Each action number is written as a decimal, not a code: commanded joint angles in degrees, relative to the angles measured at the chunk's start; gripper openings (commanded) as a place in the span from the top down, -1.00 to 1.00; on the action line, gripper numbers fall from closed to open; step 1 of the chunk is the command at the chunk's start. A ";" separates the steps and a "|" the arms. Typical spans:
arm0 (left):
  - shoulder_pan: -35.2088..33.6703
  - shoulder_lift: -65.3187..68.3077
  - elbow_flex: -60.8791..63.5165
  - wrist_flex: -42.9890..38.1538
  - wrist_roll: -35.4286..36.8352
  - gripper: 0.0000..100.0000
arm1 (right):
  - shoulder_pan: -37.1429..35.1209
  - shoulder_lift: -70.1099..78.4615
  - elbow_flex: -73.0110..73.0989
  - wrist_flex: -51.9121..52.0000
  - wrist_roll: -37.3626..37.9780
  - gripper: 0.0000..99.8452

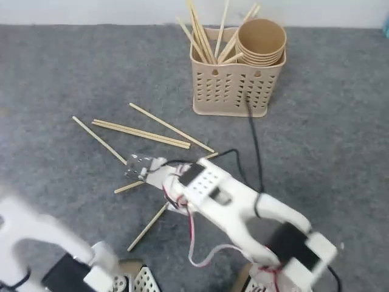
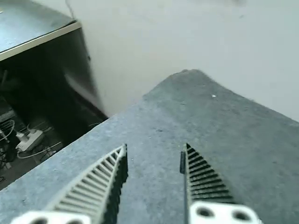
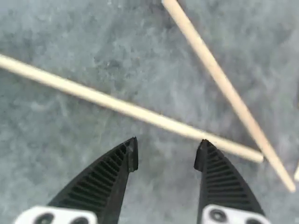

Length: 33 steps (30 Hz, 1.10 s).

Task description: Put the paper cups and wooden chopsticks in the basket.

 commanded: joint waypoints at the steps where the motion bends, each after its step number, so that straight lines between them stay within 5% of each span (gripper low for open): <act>1: -6.77 -2.29 4.70 -7.91 -0.18 0.64 | -0.48 5.67 -8.44 0.75 3.08 0.57; 7: -9.41 -2.29 12.53 -16.09 -0.18 0.64 | -0.57 14.90 -18.37 7.87 4.04 0.58; 13: -8.88 -2.37 17.19 -18.46 -0.18 0.64 | -1.19 18.07 -21.80 10.86 4.31 0.95; 19: -8.88 -2.46 18.95 -18.37 -0.18 0.64 | -1.27 15.43 -20.92 14.64 4.04 0.98; 33: 0.09 -6.68 38.37 -17.93 -0.18 0.64 | -0.92 -27.38 -8.88 20.00 -1.58 0.98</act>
